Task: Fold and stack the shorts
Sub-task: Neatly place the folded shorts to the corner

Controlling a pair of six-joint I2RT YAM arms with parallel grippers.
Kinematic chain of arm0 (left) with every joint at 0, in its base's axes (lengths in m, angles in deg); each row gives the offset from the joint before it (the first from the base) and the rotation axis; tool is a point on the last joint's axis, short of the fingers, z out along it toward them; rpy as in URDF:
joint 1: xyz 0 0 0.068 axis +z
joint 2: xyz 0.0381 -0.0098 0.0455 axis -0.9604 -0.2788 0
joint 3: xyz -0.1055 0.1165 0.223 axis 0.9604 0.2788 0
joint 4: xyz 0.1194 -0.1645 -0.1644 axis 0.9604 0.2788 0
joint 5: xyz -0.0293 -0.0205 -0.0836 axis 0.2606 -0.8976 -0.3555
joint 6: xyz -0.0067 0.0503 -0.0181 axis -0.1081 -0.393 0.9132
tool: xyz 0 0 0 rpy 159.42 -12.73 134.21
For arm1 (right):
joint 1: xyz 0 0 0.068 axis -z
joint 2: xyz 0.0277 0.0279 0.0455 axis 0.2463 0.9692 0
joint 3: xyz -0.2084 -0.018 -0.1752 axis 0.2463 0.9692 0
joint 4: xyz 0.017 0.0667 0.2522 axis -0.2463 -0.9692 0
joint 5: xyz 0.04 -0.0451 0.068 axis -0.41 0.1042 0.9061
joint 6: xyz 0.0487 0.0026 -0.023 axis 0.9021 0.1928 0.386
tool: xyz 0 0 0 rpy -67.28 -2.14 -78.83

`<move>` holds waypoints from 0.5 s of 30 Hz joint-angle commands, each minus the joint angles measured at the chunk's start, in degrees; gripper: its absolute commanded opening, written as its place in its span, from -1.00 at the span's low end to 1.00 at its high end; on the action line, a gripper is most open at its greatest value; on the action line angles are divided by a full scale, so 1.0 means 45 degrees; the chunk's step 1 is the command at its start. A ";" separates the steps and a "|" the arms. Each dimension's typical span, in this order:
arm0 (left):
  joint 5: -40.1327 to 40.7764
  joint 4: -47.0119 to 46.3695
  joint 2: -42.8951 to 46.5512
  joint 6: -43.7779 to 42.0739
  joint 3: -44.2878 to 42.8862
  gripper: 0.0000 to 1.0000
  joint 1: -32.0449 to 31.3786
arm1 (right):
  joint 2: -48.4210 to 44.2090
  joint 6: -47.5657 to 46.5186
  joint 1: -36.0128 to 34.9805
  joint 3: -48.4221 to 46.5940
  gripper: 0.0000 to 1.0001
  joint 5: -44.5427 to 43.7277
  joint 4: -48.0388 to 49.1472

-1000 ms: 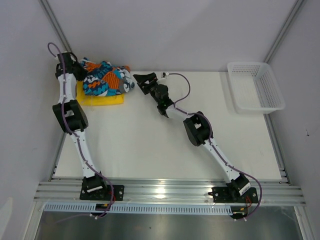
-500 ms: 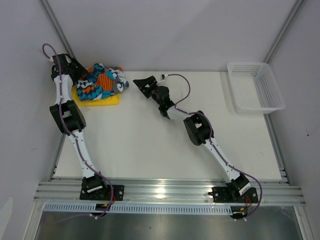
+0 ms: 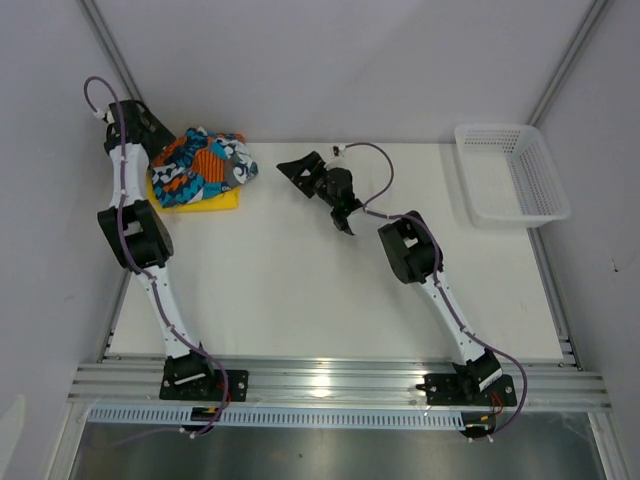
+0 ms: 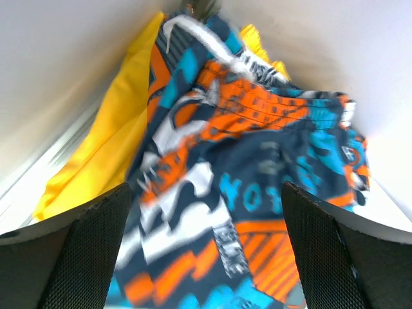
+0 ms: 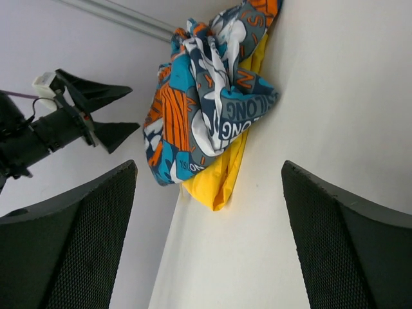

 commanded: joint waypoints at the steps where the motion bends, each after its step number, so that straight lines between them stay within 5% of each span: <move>1: 0.1849 0.0168 0.2341 0.0151 0.0714 0.98 -0.0380 | -0.1635 -0.0621 0.0420 0.0670 0.86 0.0549 0.1023; 7: 0.1092 -0.1198 0.3965 0.0504 0.3042 0.98 -0.0906 | -0.2007 -0.0563 0.0772 0.1375 0.79 0.1349 0.1355; 11: -0.2568 -0.3655 0.4630 0.1439 0.4778 0.98 -0.1181 | -0.2007 -0.0290 0.1104 0.1414 0.73 0.2344 0.1900; 15: -0.3793 -0.5300 0.4107 0.2709 0.5622 0.98 -0.1415 | -0.2085 -0.0036 0.1319 0.1647 0.71 0.2931 0.2312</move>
